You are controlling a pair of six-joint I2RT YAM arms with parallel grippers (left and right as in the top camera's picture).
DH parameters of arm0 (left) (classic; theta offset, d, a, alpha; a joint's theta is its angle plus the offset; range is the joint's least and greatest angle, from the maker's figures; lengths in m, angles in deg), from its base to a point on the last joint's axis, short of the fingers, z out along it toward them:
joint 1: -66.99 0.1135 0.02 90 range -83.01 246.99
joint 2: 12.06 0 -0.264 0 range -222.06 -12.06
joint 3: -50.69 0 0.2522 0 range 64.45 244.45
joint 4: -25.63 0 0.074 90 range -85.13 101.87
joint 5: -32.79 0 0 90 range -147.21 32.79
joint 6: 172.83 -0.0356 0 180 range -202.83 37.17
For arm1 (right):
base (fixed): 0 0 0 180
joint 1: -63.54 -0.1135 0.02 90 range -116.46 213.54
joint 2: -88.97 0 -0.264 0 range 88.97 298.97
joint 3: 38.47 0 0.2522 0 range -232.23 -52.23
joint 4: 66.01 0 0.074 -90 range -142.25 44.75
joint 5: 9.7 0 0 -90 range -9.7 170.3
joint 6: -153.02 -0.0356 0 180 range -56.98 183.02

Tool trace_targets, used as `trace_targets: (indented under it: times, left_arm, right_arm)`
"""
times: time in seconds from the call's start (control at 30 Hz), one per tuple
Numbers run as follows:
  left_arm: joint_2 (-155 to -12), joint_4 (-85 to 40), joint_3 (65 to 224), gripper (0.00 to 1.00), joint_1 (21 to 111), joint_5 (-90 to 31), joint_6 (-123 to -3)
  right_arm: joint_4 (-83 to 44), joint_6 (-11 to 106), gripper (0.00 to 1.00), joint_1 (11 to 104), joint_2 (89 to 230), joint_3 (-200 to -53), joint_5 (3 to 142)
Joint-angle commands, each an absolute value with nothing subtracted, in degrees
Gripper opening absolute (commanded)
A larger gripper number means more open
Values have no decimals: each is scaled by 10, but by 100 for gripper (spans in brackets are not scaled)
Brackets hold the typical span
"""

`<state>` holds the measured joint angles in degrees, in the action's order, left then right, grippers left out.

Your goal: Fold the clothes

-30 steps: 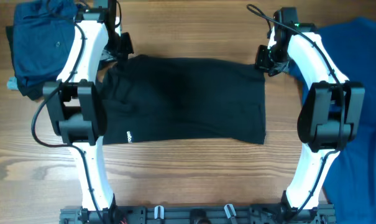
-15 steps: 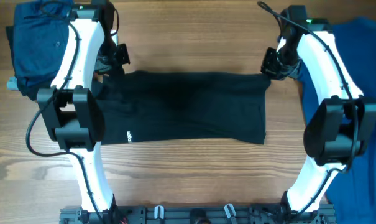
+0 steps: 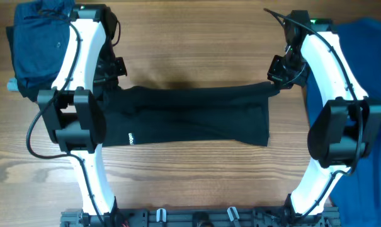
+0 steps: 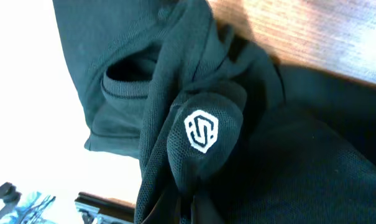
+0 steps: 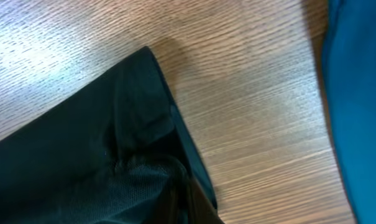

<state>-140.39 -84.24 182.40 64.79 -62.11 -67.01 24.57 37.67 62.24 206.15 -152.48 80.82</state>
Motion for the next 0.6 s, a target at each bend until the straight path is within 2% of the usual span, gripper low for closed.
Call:
trace_targets:
  times: [0.0,0.13,0.2,0.37,0.4,0.43,0.5,0.57]
  left_arm:
    - [-1385,-847,1832,4,646,-638,-660]
    - [-1385,-847,1809,4,646,-638,-659]
    - [-1385,-847,1802,6,646,-638,-659]
    - [-1385,-847,1800,8,646,-638,-659]
    - [-1385,-847,1800,12,646,-638,-659]
    - [-1385,-847,1800,41,646,-638,-659]
    - [-1385,-847,1800,54,646,-638,-659]
    - [-1385,-847,1800,81,646,-638,-659]
  right_arm:
    - [258,369,4,625,2051,-1530,829]
    - [282,375,4,625,2051,-1530,829]
    - [284,376,21,625,2051,-1530,829]
    - [304,376,22,625,2051,-1530,829]
    - [303,385,22,625,2051,-1530,829]
    - [303,390,30,625,2051,-1530,829]
    - [301,390,38,625,2051,-1530,829]
    - [296,390,49,625,2051,-1530,828]
